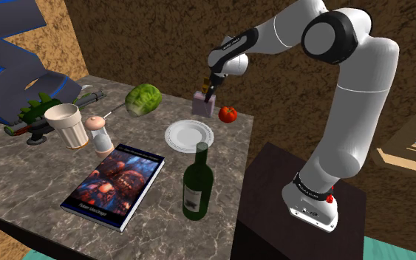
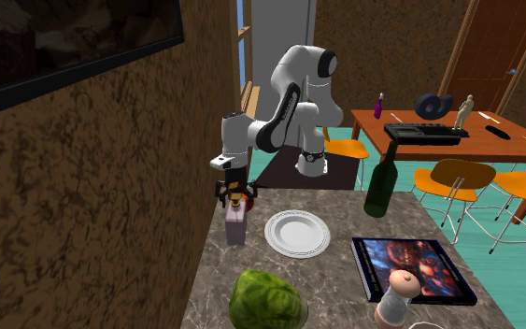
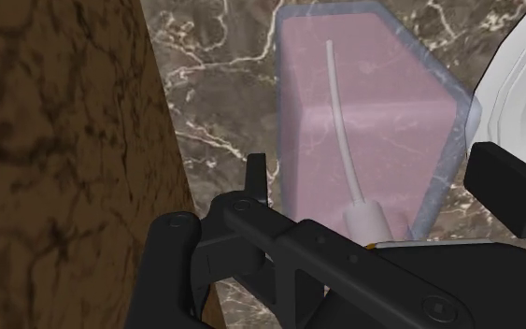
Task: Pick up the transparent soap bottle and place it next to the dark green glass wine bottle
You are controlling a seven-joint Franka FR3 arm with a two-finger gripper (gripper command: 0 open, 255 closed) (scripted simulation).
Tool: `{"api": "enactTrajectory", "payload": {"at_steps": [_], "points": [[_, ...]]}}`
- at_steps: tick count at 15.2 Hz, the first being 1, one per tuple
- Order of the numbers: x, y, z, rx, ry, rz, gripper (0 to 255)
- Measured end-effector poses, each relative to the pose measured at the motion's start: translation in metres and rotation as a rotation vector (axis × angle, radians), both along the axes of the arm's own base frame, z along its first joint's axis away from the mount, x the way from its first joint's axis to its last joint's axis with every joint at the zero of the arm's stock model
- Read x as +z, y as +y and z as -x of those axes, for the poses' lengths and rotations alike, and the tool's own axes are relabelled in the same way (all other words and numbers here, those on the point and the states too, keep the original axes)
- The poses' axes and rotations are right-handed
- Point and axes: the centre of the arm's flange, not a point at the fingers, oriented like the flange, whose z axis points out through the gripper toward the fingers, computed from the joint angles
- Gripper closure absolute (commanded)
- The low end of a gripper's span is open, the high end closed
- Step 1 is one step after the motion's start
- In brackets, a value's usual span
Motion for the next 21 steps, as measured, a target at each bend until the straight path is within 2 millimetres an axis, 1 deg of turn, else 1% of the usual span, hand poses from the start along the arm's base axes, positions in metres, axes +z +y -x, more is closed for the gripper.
{"api": "enactTrajectory", "payload": {"at_steps": [2, 6, 7, 17, 19, 21], "points": [[-0.004, 0.001, 0.0, 0.0, 0.0, 0.0, 0], [-0.005, 0.0, 0.0, 0.0, 0.0, 0.0, 0], [-0.005, 0.0, 0.0, 0.0, 0.0, 0.0, 255], [-0.004, 0.0, 0.0, -0.001, -0.001, 0.0, 255], [0.001, 0.0, 0.0, 0.0, 0.0, 0.0, 255], [0.012, 0.0, 0.0, 0.0, 0.0, 0.0, 255]]}}
